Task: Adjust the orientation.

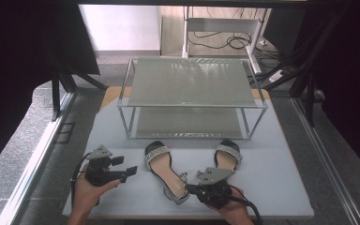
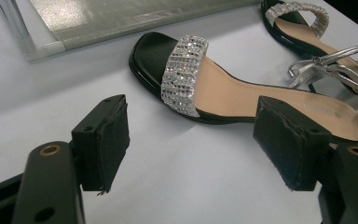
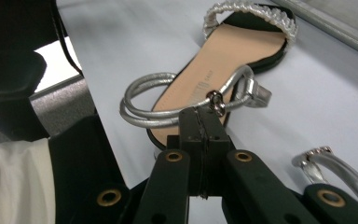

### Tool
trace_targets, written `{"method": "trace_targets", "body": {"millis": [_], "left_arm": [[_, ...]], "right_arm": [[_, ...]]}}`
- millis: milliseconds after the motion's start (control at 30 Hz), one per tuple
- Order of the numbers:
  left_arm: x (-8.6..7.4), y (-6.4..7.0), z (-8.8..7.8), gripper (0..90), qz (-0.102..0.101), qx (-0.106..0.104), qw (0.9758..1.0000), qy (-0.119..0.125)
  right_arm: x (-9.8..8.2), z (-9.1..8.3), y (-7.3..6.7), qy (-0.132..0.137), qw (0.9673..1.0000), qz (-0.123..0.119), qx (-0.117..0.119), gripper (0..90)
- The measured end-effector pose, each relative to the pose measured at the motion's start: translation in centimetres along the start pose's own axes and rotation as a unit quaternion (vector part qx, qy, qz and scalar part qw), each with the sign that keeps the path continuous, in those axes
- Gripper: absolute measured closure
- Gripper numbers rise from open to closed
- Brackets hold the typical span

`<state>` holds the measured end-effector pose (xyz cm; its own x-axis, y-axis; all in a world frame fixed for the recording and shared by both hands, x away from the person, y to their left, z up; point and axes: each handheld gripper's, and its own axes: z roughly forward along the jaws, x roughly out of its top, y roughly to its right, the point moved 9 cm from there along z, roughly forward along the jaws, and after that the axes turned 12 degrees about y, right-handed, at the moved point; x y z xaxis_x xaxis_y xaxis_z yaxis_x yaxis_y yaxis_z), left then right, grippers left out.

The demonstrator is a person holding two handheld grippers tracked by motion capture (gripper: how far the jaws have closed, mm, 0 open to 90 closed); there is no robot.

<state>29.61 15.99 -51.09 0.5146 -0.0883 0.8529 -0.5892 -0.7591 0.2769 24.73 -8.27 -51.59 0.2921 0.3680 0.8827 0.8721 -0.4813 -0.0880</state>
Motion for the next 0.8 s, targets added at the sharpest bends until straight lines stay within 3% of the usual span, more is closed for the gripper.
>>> {"method": "trace_targets", "body": {"millis": [200, 300, 433, 633, 800], "left_arm": [[0.1, -0.1, -0.1, 27.2, -0.002, 0.001, 1.0, 0.001], [0.0, -0.1, -0.1, 27.2, 0.0, 0.0, 1.0, 0.001], [-0.1, -0.1, 0.1, 27.2, 0.001, 0.001, 1.0, -0.002], [-0.1, -0.1, 0.0, 27.2, 0.001, 0.0, 1.0, -0.003], [0.0, -0.2, -0.2, 27.2, 0.0, 0.002, 1.0, 0.0]], "right_arm": [[-1.2, 0.0, 1.0, -0.019, 0.9996, 0.006, -0.022, 89.4], [-2.0, 0.5, 0.8, -0.035, 0.9992, 0.011, -0.016, 89.5], [-2.2, 0.7, 0.5, -0.036, 0.9992, 0.007, -0.019, 89.5], [-2.3, 0.8, -0.3, -0.035, 0.9993, 0.013, -0.007, 89.5], [-2.0, 1.8, -2.1, -0.029, 0.9993, 0.01, 0.021, 89.5]]}}
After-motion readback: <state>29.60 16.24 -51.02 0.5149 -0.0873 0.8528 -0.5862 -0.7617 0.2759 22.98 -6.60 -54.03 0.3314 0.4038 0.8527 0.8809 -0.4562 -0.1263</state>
